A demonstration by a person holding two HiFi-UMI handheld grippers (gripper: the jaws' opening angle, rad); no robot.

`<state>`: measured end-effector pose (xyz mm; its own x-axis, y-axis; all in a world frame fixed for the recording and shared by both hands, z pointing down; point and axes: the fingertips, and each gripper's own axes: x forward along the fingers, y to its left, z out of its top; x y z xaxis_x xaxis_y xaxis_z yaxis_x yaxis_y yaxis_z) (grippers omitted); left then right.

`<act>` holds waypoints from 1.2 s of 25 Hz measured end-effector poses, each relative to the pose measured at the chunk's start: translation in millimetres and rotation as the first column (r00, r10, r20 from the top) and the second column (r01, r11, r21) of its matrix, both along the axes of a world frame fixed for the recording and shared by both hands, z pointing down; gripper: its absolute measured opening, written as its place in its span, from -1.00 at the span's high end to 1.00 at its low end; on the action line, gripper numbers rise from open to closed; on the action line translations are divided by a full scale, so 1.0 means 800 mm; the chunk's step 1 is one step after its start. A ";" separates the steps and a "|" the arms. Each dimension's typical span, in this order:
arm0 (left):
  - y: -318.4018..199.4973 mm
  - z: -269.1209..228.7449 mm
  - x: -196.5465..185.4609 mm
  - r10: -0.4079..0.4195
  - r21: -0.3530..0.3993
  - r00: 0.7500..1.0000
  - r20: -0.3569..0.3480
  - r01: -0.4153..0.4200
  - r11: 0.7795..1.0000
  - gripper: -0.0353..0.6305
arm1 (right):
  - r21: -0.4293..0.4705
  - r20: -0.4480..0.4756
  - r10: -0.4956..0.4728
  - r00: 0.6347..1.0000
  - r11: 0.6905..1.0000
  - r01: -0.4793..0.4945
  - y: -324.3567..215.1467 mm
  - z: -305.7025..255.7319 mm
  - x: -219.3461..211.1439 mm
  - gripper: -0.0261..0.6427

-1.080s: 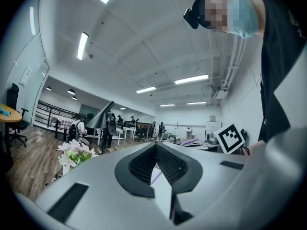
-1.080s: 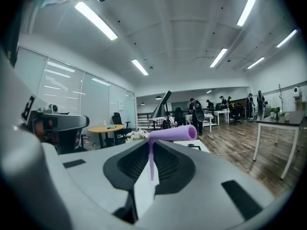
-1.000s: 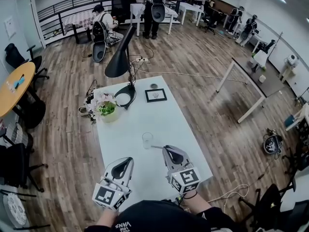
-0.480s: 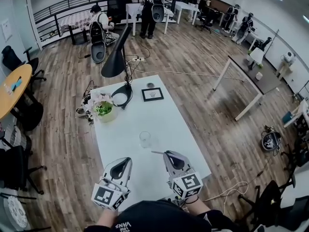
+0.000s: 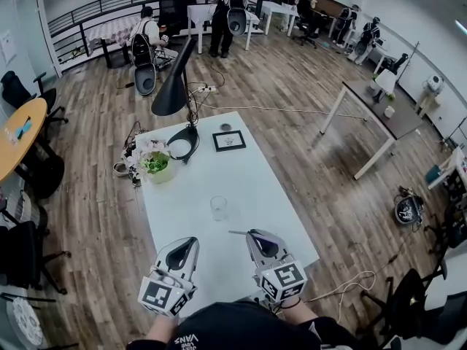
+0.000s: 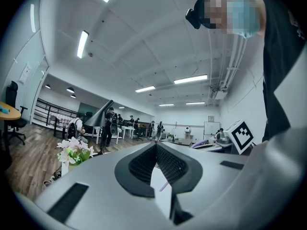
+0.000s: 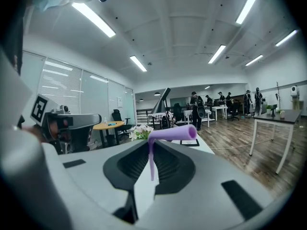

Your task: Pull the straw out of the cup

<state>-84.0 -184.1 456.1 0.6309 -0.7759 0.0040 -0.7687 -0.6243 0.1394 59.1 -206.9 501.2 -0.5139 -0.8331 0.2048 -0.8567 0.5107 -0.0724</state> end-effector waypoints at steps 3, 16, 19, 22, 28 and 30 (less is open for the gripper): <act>0.001 0.000 -0.002 0.001 0.000 1.000 -0.002 -0.001 1.000 0.86 | -0.003 -0.006 -0.009 1.000 1.000 0.009 0.001 -0.001 -0.005 0.79; 0.002 0.008 -0.005 -0.001 -0.009 1.000 0.000 0.001 1.000 0.86 | -0.028 -0.022 -0.008 1.000 1.000 0.008 0.007 0.011 -0.008 0.80; 0.000 0.007 -0.006 -0.001 -0.007 1.000 -0.002 0.001 1.000 0.86 | -0.027 -0.024 -0.005 1.000 1.000 0.005 0.006 0.011 -0.008 0.80; -0.001 0.007 -0.006 -0.002 -0.010 1.000 -0.002 0.002 1.000 0.86 | -0.029 -0.023 -0.004 1.000 1.000 0.003 0.005 0.011 -0.008 0.80; -0.001 0.007 -0.005 -0.005 -0.013 1.000 0.000 0.005 1.000 0.86 | -0.030 -0.020 -0.006 1.000 1.000 0.006 0.003 0.011 -0.007 0.80; -0.002 0.007 -0.004 -0.007 -0.014 1.000 0.001 0.007 1.000 0.86 | -0.030 -0.020 -0.008 1.000 1.000 0.008 0.002 0.010 -0.007 0.80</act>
<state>-87.4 -185.8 461.5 0.6257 -0.7799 0.0154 -0.7729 -0.6171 0.1476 53.6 -205.5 509.4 -0.5161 -0.8222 0.2399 -0.8540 0.5154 -0.0710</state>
